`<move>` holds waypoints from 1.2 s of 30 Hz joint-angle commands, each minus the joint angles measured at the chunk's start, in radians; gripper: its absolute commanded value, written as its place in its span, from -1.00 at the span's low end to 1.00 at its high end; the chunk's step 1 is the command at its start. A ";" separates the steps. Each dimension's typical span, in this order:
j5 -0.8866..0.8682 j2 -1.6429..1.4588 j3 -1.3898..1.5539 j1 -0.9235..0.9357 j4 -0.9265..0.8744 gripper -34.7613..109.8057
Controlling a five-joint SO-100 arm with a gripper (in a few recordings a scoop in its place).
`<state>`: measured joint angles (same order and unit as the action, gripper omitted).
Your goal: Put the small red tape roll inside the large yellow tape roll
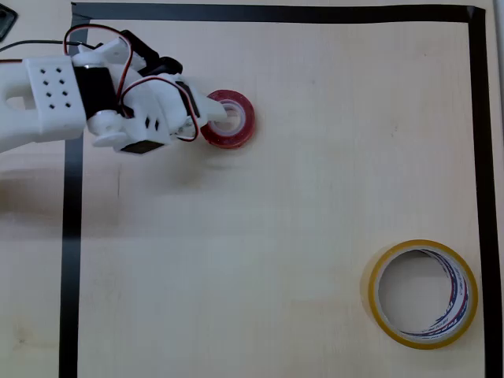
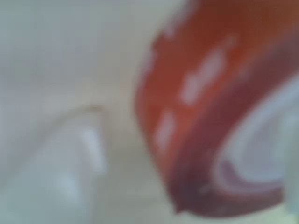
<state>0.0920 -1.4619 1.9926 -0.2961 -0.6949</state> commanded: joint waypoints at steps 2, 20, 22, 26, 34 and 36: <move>0.011 -0.023 -0.080 -0.006 -0.014 -0.39; 0.063 -0.130 -0.064 0.067 -0.046 -0.52; 0.092 -0.184 -0.074 0.118 -0.043 -0.52; 0.104 -0.295 -0.075 0.210 0.029 -0.52; 0.095 -0.327 -0.058 0.272 0.364 -0.52; 0.095 -0.316 -0.035 0.278 0.471 -0.52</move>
<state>0.1779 -1.6490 1.9574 -0.0322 -0.4326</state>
